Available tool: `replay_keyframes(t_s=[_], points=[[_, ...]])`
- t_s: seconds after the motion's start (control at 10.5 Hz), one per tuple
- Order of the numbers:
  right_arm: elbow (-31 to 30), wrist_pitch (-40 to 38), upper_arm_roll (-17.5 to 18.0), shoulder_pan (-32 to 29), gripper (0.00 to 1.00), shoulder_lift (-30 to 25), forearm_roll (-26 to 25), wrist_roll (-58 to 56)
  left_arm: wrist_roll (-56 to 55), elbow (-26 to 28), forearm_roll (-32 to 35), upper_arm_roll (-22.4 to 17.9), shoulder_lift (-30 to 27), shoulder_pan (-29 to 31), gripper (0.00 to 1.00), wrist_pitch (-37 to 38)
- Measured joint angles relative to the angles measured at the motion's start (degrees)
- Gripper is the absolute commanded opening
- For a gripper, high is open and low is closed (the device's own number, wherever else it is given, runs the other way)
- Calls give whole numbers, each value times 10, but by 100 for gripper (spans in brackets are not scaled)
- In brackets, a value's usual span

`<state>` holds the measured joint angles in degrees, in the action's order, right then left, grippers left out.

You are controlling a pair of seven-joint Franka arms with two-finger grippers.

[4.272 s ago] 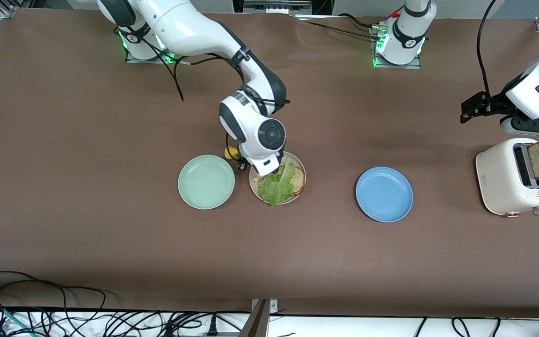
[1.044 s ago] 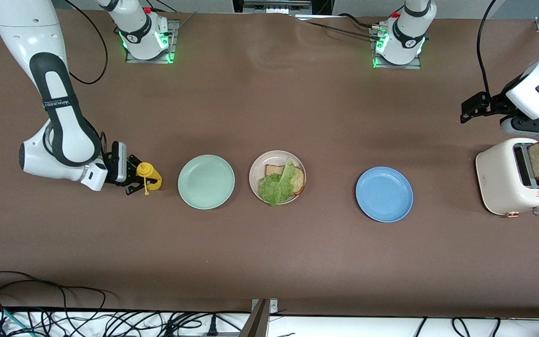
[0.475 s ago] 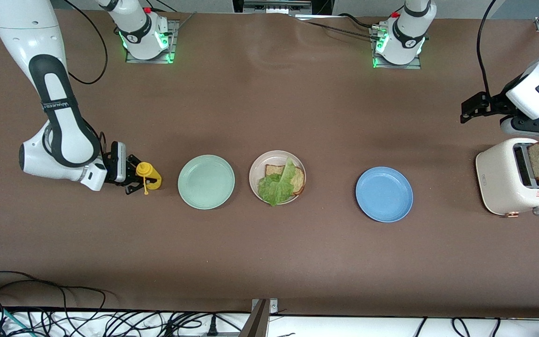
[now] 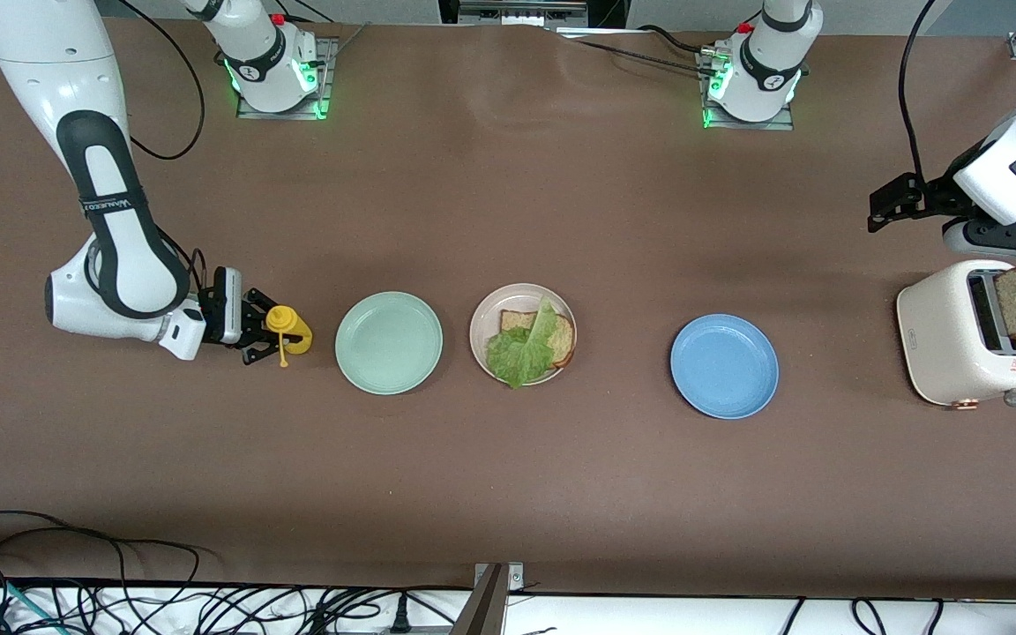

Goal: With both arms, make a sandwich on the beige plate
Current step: 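Lower the mustard bottle onto the table and open the right gripper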

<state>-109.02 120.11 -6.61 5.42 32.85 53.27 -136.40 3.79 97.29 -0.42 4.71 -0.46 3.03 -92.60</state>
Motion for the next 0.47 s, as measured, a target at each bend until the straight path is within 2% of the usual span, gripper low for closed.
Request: replay_keyframes(t_s=[0.28, 0.47], points=[[4, 0, -5, 0, 86, -1, 1, 0, 0, 0, 0, 0, 0, 0, 100, 0], [8, 0, -15, -1, 86, -2, 1, 0, 0, 0, 0, 0, 0, 0, 100, 0]])
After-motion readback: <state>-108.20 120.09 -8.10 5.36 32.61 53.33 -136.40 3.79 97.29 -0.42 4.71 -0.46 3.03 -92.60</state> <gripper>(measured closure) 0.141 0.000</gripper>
